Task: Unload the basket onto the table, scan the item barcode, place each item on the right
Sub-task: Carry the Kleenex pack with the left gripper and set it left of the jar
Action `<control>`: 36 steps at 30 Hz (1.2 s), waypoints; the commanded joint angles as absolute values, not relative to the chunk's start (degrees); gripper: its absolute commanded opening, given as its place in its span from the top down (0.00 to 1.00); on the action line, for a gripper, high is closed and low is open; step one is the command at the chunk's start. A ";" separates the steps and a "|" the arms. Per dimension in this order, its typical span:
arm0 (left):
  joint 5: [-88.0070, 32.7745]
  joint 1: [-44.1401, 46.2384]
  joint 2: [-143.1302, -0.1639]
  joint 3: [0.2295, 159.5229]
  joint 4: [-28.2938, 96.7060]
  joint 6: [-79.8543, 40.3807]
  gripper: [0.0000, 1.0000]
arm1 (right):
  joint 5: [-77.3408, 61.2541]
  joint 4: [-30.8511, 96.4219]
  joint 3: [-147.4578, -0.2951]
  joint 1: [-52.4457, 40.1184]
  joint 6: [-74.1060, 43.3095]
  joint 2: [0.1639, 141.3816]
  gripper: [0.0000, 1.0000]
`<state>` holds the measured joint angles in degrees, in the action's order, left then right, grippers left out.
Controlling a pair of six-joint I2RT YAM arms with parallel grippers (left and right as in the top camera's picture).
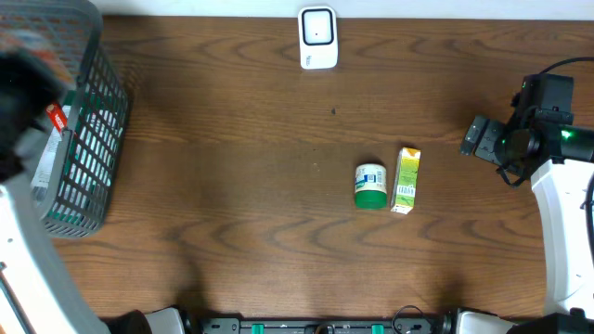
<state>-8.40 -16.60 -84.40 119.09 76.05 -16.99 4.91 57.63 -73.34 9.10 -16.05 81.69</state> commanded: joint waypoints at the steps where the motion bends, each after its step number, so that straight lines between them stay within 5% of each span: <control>1: -9.80 -5.58 -86.08 116.60 80.07 -20.27 0.86 | 5.54 57.69 -73.43 9.34 -15.62 81.38 0.01; 9: -3.33 22.04 -86.83 91.42 66.85 -26.26 0.86 | 5.54 57.69 -73.43 9.34 -15.59 81.38 0.01; 17: -3.11 37.36 -94.59 73.28 43.79 -34.06 0.86 | 5.54 57.69 -73.43 9.34 -15.59 81.38 0.01; 31: 6.87 45.69 -108.66 73.19 33.06 -37.23 0.86 | 5.54 57.69 -73.43 9.34 -15.59 81.38 0.01; 36: 6.94 46.26 -108.66 73.19 32.08 -37.19 0.75 | 5.54 57.69 -73.43 9.34 -15.59 81.38 0.01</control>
<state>4.67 45.87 -108.88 73.01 32.16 -36.40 4.93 57.65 -73.30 9.10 -16.05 81.69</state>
